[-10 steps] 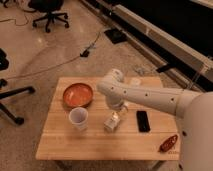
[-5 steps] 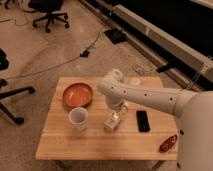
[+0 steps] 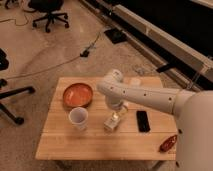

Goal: Stand the bottle upright

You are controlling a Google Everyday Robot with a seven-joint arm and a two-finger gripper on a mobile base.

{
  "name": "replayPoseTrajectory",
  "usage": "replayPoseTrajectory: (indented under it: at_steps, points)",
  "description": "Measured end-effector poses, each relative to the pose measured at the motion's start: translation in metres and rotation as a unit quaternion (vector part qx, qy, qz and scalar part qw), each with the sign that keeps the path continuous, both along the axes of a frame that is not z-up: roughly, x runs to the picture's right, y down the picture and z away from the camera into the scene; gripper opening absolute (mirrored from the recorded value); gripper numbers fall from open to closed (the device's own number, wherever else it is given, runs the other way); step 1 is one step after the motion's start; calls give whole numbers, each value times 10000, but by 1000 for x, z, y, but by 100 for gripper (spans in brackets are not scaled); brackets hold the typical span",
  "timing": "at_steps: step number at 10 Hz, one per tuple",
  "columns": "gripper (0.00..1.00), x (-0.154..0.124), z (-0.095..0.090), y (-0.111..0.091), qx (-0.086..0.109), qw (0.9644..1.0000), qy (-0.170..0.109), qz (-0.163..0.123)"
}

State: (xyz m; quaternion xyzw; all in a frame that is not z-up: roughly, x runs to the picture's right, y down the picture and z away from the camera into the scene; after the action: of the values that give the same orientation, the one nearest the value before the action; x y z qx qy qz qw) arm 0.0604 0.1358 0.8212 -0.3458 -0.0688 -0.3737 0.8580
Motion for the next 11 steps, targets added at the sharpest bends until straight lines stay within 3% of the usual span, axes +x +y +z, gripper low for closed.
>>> replayPoseTrajectory:
  at_steps: [11]
  points:
    - [65,0,12,4,-79,10000,-3,-10]
